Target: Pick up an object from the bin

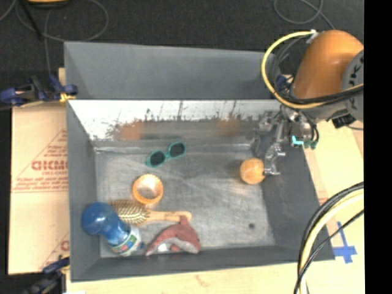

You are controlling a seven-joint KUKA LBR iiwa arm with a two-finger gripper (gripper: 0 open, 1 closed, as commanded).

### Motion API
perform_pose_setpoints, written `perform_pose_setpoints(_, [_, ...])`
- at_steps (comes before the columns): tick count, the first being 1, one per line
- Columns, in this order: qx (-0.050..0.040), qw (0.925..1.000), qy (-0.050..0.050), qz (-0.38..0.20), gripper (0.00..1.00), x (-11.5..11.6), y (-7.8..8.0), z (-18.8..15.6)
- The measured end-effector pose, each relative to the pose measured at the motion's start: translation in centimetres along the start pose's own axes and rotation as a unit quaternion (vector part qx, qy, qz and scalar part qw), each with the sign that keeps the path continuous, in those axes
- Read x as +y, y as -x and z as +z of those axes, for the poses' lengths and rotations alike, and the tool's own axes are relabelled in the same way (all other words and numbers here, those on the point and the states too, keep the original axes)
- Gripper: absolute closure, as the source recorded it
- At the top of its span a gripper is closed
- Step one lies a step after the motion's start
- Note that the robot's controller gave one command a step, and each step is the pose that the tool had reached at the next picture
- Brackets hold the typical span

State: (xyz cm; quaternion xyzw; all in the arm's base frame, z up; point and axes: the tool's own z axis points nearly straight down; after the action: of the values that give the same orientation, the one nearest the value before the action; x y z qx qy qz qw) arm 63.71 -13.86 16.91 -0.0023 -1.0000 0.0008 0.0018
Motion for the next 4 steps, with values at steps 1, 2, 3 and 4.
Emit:
perform_pose_setpoints(1, [-0.0041,1.0000,-0.001,-0.001,0.00,0.0,0.2,-0.5])
perform_pose_setpoints(2, [-0.0046,0.9983,-0.001,-0.058,1.00,-2.5,-6.9,7.0])
perform_pose_setpoints(3, [-0.0042,0.9983,-0.001,-0.059,0.00,-2.5,-6.9,7.0])
perform_pose_setpoints(4, [-0.0039,0.9982,-0.001,-0.060,0.00,-2.5,-6.9,7.1])
